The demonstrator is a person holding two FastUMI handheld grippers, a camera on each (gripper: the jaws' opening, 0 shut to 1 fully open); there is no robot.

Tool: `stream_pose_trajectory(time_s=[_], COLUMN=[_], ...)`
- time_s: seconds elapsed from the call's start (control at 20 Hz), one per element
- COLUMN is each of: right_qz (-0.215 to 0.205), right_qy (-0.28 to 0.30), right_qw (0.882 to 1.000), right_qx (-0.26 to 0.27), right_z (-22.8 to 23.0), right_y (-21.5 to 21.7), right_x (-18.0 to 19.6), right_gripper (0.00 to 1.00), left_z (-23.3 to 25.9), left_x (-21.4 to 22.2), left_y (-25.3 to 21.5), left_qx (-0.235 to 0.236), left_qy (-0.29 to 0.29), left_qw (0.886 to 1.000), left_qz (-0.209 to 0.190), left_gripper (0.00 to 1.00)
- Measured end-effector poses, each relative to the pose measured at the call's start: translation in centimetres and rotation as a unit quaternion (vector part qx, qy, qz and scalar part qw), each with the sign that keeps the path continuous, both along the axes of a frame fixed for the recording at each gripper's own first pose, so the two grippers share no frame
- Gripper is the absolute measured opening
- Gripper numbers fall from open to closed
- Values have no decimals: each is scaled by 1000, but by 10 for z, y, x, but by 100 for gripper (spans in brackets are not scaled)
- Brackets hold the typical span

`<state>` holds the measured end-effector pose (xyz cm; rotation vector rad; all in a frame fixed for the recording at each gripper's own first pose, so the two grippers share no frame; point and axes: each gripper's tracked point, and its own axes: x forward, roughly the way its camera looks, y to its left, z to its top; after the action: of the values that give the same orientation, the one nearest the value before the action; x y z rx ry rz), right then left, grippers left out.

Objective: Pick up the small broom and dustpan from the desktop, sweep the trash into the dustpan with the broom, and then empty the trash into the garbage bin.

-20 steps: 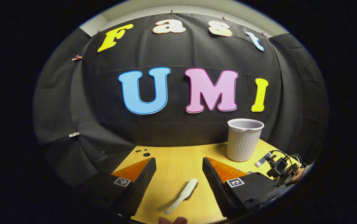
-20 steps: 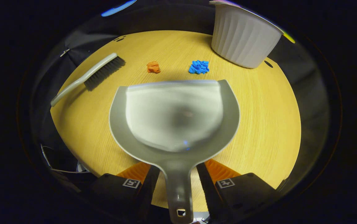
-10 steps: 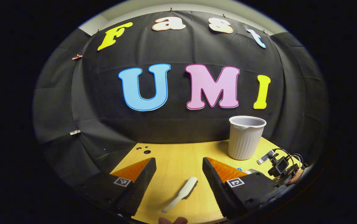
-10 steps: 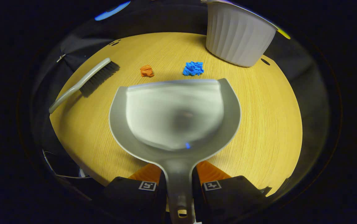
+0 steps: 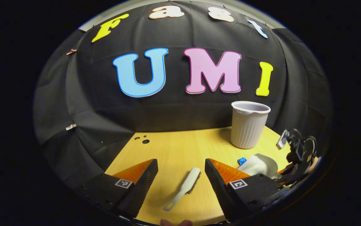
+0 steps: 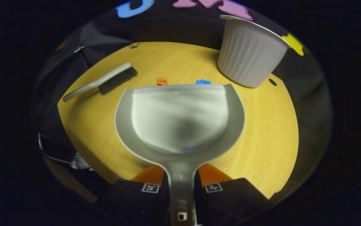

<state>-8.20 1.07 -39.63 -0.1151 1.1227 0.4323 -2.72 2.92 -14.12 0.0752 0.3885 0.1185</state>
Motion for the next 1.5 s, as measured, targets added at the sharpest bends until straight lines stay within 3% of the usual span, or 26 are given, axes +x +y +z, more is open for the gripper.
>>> stream_pose_trajectory(time_s=[0.2,0.4,0.55,0.65,0.75,0.9,1.0,1.15,1.35,1.4,1.45,1.5], right_qz=[10,2,0,-9,-17,-21,-20,-22,-20,-17,-13,-7], right_qy=[0,-4,-7,-2,4,14,21,30,43,46,50,54], right_qw=[1000,1000,1000,1000,1000,1000,1000,999,999,999,999,999], right_qx=[13,14,2,2,4,-1,-3,-4,-3,-3,-3,-5], right_z=[25,42,47,50,49,43,42,43,42,42,43,42], right_y=[-11,-27,-40,-44,-47,-50,-52,-57,-60,-60,-60,-61], right_x=[-10,-16,-22,-26,-32,-39,-45,-54,-58,-60,-61,-62], right_gripper=[37,34,37,34,37,34,37,34,37,37,37,34], left_z=[-49,-122,-164,-191,-210,-231,-243,-255,-261,-261,-262,-261], left_x=[8,2,2,4,7,12,17,23,29,30,32,34], left_y=[-3,-3,10,18,24,25,25,30,23,21,19,21], left_qx=[-5,-32,-9,11,21,8,2,0,-14,-11,-9,3], left_qy=[71,192,256,294,321,352,370,394,401,400,400,398], left_qw=[996,975,959,948,939,929,923,913,909,909,909,910], left_qz=[-52,-104,-119,-125,-120,-111,-109,-104,-114,-116,-118,-116], left_gripper=[96,96,93,92,90,81,80,78,65,51,48,40])
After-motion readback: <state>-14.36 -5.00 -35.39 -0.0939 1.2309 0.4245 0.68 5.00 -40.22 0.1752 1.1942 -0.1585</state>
